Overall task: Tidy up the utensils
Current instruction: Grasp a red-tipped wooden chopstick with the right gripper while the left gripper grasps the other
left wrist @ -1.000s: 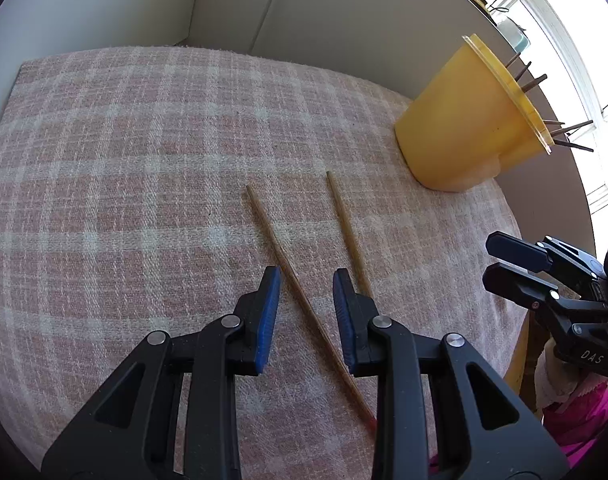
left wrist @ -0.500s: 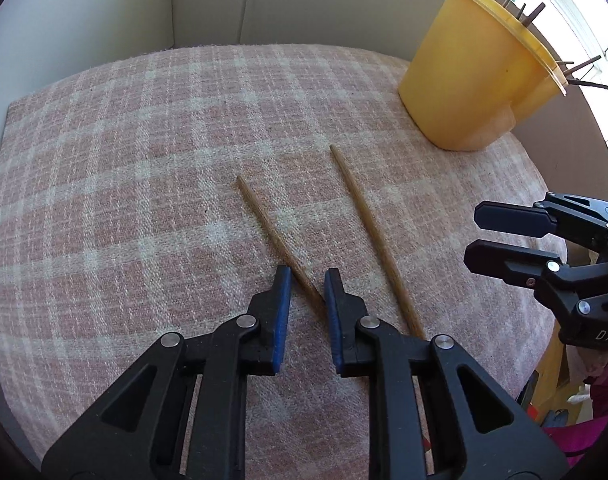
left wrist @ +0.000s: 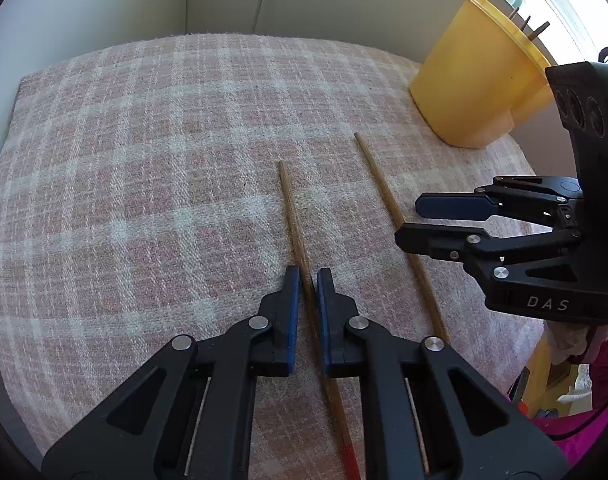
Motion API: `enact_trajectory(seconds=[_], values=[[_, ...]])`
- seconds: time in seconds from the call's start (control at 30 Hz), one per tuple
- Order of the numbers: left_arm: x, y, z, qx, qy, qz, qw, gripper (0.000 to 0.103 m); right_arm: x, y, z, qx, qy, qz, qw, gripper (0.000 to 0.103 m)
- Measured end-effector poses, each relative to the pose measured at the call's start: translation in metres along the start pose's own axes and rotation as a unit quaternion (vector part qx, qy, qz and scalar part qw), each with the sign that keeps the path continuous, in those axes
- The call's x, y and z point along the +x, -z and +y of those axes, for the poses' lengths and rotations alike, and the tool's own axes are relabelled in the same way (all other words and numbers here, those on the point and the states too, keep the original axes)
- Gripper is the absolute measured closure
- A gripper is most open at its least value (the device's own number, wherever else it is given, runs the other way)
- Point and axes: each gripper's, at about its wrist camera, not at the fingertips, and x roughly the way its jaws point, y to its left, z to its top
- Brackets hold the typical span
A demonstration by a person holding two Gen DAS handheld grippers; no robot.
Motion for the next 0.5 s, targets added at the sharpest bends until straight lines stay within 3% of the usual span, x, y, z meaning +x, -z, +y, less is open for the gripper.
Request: enact_trajectory(seconds=[0.13, 0.2, 0.33, 0.5], values=[[-0.006, 0.005, 0.010, -0.005, 0.005, -0.002, 1.0000, 0.095, 0.012, -0.012, 0.005, -0.008, 0.012, 0.012, 1.000, 0.071], [-0.010, 0.006, 0.017, -0.008, 0.010, -0.003, 0.9999, 0.096, 0.014, -0.017, 0.007, -0.011, 0.020, 0.016, 1.000, 0.074], [-0.023, 0.016, 0.036, -0.013, 0.016, -0.007, 0.9998, 0.096, 0.018, -0.023, 0.009, -0.022, 0.037, 0.022, 0.999, 0.091], [-0.029, 0.026, 0.040, -0.018, 0.017, -0.010, 0.9996, 0.097, 0.019, -0.024, 0.010, -0.025, 0.036, 0.019, 0.999, 0.094]])
